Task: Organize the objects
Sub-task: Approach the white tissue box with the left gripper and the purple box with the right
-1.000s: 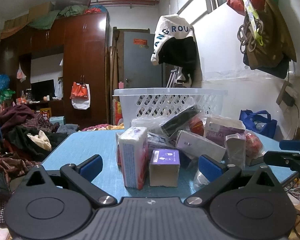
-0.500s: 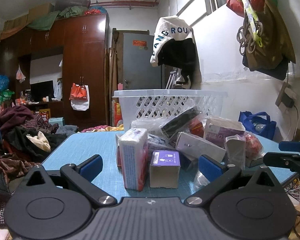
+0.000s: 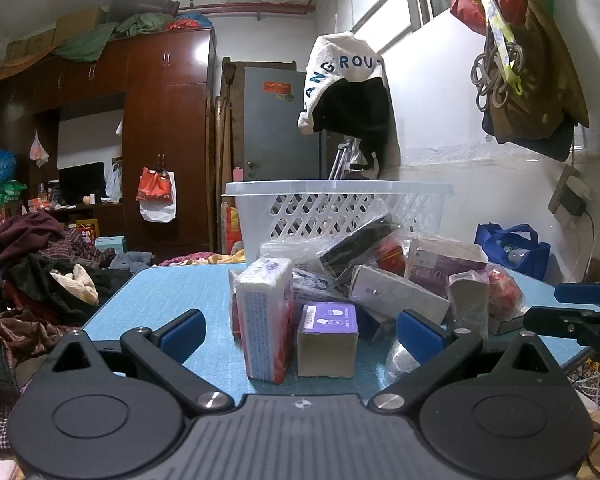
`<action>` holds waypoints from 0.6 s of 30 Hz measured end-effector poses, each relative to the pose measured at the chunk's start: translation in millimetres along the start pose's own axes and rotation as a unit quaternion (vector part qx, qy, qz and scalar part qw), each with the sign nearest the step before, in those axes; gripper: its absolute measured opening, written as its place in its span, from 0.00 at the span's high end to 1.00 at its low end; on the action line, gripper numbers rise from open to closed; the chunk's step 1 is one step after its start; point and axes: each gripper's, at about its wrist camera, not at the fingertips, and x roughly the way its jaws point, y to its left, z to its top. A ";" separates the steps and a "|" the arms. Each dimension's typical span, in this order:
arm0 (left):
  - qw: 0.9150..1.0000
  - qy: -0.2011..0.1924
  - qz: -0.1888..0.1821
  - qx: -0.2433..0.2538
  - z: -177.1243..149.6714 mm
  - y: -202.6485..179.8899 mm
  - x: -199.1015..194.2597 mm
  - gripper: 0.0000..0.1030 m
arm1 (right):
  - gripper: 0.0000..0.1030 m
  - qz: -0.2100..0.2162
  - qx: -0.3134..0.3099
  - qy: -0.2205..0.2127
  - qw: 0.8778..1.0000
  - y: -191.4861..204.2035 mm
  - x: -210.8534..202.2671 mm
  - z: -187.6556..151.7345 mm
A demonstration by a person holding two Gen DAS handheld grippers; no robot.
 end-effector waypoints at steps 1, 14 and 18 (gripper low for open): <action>1.000 -0.001 0.000 -0.001 0.0 0.5 0.4 0.00 | 0.00 0.001 0.000 0.000 1.000 0.1 0.0 -0.3; 0.999 -0.018 0.004 -0.026 11.5 31.4 11.7 0.09 | 0.09 0.048 -0.024 -0.007 0.999 32.1 8.5 3.7; 0.999 -0.015 -0.003 -0.029 12.5 36.8 21.2 0.14 | 0.18 0.051 -0.042 -0.011 0.998 43.5 12.5 5.1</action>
